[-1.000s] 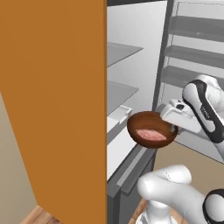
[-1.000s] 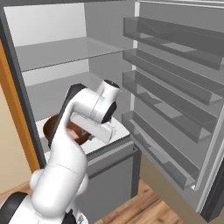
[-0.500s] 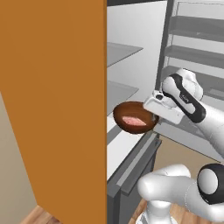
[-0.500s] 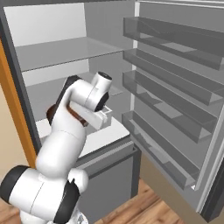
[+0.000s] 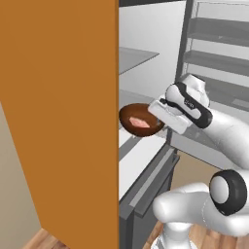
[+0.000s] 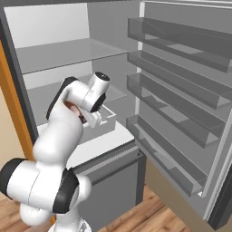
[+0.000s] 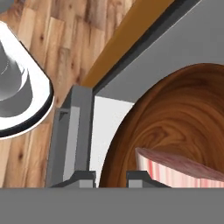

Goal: Place one of the steaks on the plate and the other in the bowl. Then place the bowl in the fridge.

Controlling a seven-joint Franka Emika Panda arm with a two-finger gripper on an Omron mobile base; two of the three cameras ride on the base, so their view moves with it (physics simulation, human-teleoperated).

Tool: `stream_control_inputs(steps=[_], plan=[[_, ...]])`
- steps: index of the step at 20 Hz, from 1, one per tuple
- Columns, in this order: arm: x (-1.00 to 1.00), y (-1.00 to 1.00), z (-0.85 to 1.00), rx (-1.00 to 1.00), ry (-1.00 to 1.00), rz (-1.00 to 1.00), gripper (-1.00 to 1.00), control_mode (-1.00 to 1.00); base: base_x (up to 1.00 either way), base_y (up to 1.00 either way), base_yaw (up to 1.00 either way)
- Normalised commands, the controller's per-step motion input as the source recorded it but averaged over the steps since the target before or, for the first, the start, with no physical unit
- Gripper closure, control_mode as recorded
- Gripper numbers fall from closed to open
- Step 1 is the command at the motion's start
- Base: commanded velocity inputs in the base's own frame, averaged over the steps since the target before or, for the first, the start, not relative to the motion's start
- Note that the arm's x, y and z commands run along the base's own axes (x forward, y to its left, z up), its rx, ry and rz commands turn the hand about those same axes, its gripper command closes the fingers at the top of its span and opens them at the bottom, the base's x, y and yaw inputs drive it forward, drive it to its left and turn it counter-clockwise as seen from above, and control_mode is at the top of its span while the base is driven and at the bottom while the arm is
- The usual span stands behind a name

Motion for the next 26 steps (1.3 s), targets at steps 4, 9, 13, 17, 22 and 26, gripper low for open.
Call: stream_control_inputs(steps=[4,9,13,17,22,26], plan=[[0.40,0.31,0.06,0.00,-0.01,-0.10,1.00,-1.00,0.00,0.00,0.00],[0.31,0.30,0.24,-0.01,-0.02,-0.03,1.00,-1.00,0.00,0.00,0.00],[0.58,0.27,0.02,-0.01,0.00,-0.02,1.00,-1.00,0.00,0.00,0.00],[0.58,0.29,-0.10,0.00,-0.01,-0.03,1.00,-1.00,0.00,0.00,0.00],[0.54,0.27,-0.18,0.00,-0.01,-0.04,1.00,-1.00,0.00,0.00,0.00],[0.39,0.29,-0.15,0.00,-0.03,-0.01,1.00,-1.00,0.00,0.00,0.00]])
